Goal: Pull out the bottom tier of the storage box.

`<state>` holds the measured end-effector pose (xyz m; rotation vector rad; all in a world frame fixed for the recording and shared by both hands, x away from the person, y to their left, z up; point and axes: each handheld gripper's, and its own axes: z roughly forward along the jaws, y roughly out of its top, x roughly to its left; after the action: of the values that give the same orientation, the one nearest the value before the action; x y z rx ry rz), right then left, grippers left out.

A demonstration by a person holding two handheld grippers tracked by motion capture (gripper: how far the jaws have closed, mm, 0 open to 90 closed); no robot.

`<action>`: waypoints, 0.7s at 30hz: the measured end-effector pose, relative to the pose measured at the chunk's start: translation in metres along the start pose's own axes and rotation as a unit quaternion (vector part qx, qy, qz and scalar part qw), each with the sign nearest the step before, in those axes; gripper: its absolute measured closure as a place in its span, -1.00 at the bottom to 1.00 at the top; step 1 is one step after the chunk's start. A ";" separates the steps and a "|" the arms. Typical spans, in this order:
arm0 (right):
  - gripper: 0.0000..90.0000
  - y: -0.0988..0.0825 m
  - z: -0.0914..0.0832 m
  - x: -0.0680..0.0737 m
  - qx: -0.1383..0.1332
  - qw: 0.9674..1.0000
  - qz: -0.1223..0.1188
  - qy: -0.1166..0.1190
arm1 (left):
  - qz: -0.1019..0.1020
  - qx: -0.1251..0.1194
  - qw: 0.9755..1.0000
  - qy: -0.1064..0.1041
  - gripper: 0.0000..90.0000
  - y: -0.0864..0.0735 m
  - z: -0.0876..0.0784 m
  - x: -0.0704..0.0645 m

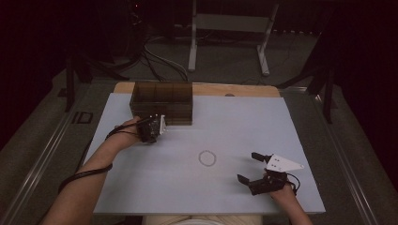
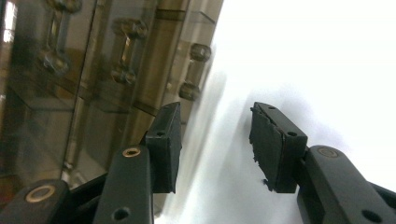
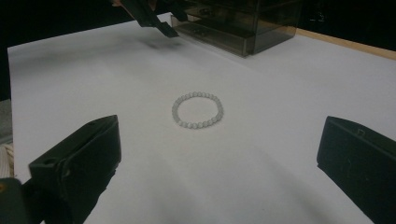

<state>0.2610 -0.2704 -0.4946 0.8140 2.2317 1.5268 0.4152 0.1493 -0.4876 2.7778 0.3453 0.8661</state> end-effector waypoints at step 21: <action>-1.00 -0.001 0.000 -0.001 0.005 1.000 0.001 -0.002 | -0.021 0.006 0.991 -0.134 -0.68 -0.018 -0.011 0.036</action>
<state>0.2614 -0.2707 -0.4958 0.8225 2.2380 1.5141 0.4349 0.1780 -0.4643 2.8385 0.3604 0.4746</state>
